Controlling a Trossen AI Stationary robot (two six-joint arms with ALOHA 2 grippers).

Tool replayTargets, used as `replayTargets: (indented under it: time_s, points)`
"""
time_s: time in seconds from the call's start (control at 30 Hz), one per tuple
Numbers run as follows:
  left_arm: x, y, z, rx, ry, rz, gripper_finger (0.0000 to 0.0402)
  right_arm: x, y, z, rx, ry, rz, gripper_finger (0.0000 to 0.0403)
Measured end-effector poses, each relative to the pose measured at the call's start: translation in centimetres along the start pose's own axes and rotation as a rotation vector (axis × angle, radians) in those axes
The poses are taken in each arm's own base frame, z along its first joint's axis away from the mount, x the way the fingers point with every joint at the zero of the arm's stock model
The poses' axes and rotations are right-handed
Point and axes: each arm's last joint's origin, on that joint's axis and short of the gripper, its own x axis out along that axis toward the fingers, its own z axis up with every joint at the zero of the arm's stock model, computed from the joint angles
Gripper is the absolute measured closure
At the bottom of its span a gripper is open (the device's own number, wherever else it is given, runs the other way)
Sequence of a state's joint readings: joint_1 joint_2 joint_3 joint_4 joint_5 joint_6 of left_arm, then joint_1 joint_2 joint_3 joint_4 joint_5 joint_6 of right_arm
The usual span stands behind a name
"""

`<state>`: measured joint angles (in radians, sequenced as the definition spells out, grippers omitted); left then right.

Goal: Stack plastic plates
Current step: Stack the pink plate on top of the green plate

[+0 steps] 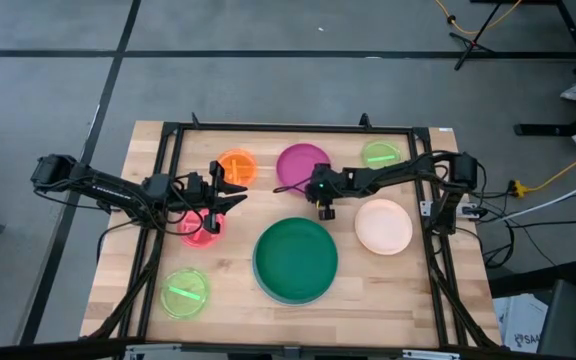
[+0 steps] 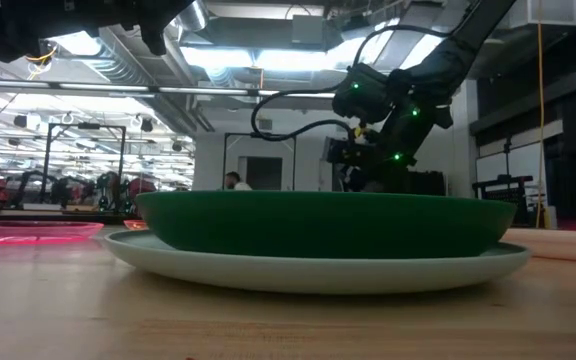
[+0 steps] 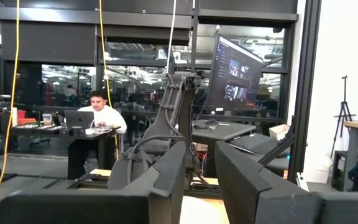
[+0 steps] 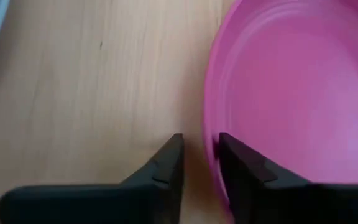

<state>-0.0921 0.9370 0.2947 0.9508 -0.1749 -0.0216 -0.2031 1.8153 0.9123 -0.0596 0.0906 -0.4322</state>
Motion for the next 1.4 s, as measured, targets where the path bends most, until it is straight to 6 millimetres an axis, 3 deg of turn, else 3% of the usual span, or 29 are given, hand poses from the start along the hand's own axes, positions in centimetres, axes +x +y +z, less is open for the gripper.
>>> replayTargets:
  time_s: [0.2, 0.5, 0.73, 1.0, 1.4]
  points:
    - [0.0, 0.0, 0.0, 0.0, 0.0, 0.0, 0.0319, 0.0, -0.1, 0.1, -0.036, 0.0, -0.023, 0.0396]
    - [0.0, 0.0, 0.0, 0.0, 0.0, 0.007, 0.0319, -1.0, -0.1, 0.6, -0.043, -0.028, -0.023, 0.0397]
    - [0.0, 0.0, 0.0, 0.0, 0.0, 0.008, 0.0319, -4.2, 1.2, 2.5, -0.096, -0.117, -0.059, 0.0395]
    - [0.0, 0.0, 0.0, 0.0, 0.0, 0.008, 0.0319, -8.1, 4.9, 4.6, -0.195, -0.238, -0.005, 0.0394]
    - [0.0, 0.0, 0.0, 0.0, 0.0, 0.01, 0.0319, -10.5, 12.8, 5.7, -0.385, -0.333, 0.146, 0.0394]
